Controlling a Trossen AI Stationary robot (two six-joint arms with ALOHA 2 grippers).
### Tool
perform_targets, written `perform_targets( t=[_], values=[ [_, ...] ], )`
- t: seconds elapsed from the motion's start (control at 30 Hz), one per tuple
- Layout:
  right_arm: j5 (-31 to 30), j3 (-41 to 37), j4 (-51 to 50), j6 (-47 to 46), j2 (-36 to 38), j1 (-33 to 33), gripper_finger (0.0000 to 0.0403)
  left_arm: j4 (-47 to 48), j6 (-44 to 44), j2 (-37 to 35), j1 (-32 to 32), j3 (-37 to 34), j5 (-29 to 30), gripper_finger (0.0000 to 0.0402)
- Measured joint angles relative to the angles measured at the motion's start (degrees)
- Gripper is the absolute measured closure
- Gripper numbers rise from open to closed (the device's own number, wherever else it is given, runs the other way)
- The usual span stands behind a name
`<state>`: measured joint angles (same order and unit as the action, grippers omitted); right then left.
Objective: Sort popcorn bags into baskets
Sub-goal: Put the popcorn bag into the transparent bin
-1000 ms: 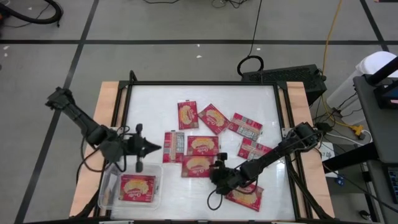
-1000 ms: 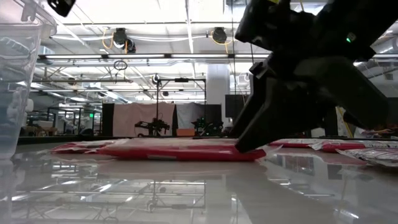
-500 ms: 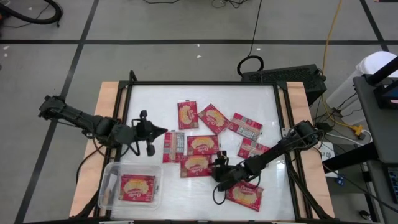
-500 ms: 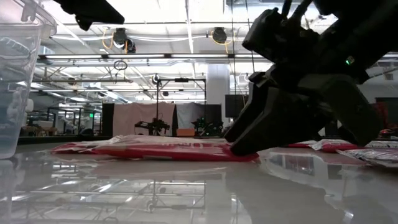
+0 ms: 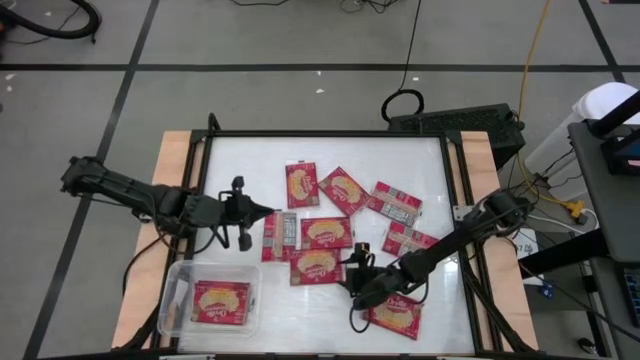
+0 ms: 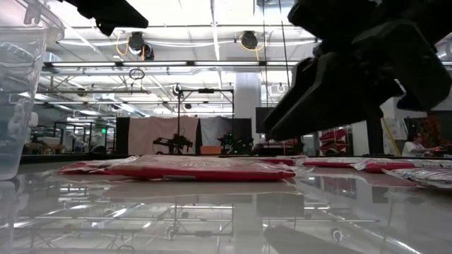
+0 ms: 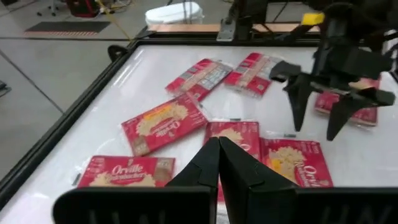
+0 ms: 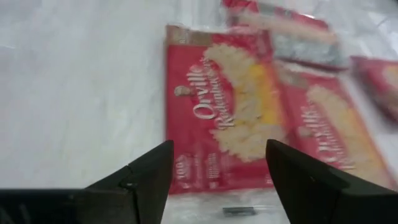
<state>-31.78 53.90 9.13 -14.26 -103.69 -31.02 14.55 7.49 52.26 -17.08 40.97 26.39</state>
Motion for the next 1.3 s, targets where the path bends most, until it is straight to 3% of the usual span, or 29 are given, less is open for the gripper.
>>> perform_targets(
  t=[0.1,0.5,0.67,0.93,1.07,1.3],
  values=[
    [3.5,0.0,1.3,-1.7,-1.2,0.3,0.0154,0.3,-0.2,1.8,0.0,0.0,-1.8,0.0392],
    [2.4,0.1,2.5,-9.5,-6.6,0.7,0.0162,-1.8,2.7,9.8,-0.9,0.0,-4.4,0.0391],
    [3.0,0.3,3.3,-13.1,-8.2,1.4,0.0218,-4.6,2.7,11.5,-1.9,0.0,-4.6,0.0391],
    [3.6,0.2,5.4,-12.2,-8.5,1.6,0.0382,-8.4,0.5,11.5,-2.6,0.0,-4.5,0.0391],
    [2.4,0.0,9.4,-9.0,-8.3,1.7,0.0392,-8.6,0.5,11.5,-2.6,0.0,-4.5,0.0391],
    [-5.8,0.0,11.2,-2.3,-3.8,1.8,0.0402,-8.8,0.7,11.5,-2.9,0.0,-8.1,0.0391]
  ],
)
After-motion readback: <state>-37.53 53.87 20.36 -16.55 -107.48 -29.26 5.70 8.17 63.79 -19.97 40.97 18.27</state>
